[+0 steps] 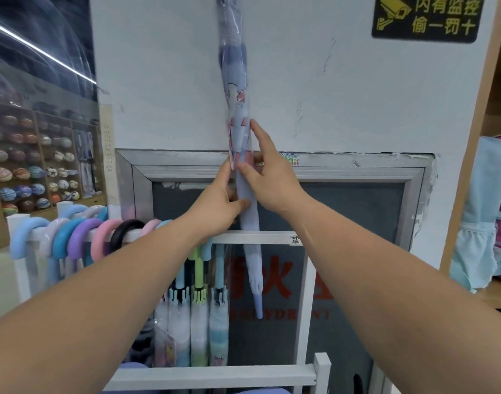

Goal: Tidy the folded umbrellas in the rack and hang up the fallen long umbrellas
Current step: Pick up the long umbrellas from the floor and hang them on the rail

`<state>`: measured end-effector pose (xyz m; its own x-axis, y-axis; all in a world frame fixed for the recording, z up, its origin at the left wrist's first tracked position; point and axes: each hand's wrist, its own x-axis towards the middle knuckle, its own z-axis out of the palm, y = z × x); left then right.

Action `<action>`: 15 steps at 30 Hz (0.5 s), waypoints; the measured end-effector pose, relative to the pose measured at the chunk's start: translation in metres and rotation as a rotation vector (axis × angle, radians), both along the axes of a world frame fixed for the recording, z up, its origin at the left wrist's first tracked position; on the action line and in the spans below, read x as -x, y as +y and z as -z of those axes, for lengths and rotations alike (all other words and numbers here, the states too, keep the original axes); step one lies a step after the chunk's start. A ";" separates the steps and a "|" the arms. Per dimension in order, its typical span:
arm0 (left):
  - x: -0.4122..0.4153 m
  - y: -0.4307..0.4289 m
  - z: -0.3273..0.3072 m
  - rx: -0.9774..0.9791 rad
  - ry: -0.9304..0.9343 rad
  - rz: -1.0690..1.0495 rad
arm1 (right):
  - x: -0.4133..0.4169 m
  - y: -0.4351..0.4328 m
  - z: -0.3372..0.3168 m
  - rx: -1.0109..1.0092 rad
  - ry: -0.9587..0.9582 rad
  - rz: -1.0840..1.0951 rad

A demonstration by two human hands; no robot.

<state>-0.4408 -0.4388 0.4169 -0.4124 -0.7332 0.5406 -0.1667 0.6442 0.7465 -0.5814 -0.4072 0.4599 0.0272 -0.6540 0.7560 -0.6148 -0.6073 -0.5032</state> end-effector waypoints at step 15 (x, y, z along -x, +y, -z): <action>-0.004 0.002 -0.036 0.187 0.132 -0.249 | 0.013 -0.006 0.048 -0.167 0.111 -0.035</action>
